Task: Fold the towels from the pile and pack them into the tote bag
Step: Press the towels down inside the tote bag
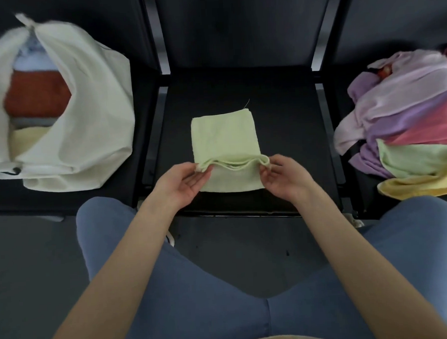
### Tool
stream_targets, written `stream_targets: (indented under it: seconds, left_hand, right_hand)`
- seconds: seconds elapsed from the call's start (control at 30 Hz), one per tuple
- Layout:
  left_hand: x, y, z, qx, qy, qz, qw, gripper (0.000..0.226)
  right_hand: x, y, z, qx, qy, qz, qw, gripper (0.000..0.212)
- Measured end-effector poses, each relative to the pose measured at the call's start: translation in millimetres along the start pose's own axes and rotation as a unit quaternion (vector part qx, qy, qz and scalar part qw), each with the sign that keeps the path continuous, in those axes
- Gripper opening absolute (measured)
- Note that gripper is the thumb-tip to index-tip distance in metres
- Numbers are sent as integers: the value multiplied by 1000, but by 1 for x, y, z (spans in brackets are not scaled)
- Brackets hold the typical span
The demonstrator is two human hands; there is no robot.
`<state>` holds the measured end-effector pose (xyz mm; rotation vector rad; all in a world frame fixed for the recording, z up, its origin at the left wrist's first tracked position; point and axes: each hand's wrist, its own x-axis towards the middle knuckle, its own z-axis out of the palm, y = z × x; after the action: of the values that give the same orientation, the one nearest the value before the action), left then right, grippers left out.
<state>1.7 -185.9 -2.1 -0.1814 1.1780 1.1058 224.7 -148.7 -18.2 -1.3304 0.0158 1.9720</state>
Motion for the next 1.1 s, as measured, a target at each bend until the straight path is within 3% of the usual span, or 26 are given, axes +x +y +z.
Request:
stream_targets:
  seconds: [0.1, 0.27, 0.37, 0.4, 0.43, 0.47, 0.53, 0.6, 0.67, 0.7, 0.77, 0.93, 1.03, 1.1]
  left_hand:
    - [19, 1, 10, -48, 23, 1, 999, 26]
    - [50, -13, 12, 54, 75, 103, 990, 39]
    - [57, -23, 5, 173, 71, 177, 966, 57]
    - [57, -25, 2, 257, 66, 221, 939, 59]
    - [55, -26, -2, 364, 52, 279, 887, 55]
    - [53, -25, -9, 476, 29, 341, 810, 49]
    - [50, -22, -22, 654, -38, 428, 622, 42]
    - [52, -19, -32, 767, -98, 439, 458, 45]
    - [56, -19, -38, 826, -124, 417, 357, 49]
    - [58, -20, -39, 839, -127, 407, 337, 50]
    - [62, -19, -39, 844, -125, 402, 333, 50]
    - [62, -18, -34, 819, -100, 430, 365, 34]
    - [53, -19, -28, 821, -81, 403, 396, 16]
    - [45, -22, -30, 802, -83, 390, 446, 14]
  right_hand:
    - [12, -9, 15, 68, 41, 14, 997, 27]
    - [27, -5, 27, 44, 74, -17, 996, 42]
    - [29, 4, 30, -69, 89, -95, 989, 34]
    - [29, 8, 29, -154, 96, -141, 973, 31]
    - [28, 12, 26, -261, 95, -194, 941, 35]
    - [27, 15, 20, -378, 79, -249, 888, 41]
    - [29, 17, 4, -602, 8, -336, 724, 51]
    - [35, 19, -13, -753, -64, -349, 554, 63]
    - [43, 20, -25, -829, -87, -337, 438, 73]
    - [46, 21, -29, -849, -83, -334, 400, 76]
    - [52, 19, -32, -865, -74, -337, 364, 77]
    - [56, 20, -30, -878, -53, -372, 297, 65]
    - [53, 17, -28, -875, -69, -375, 299, 50]
    - [48, 8, -30, -862, -97, -368, 336, 29]
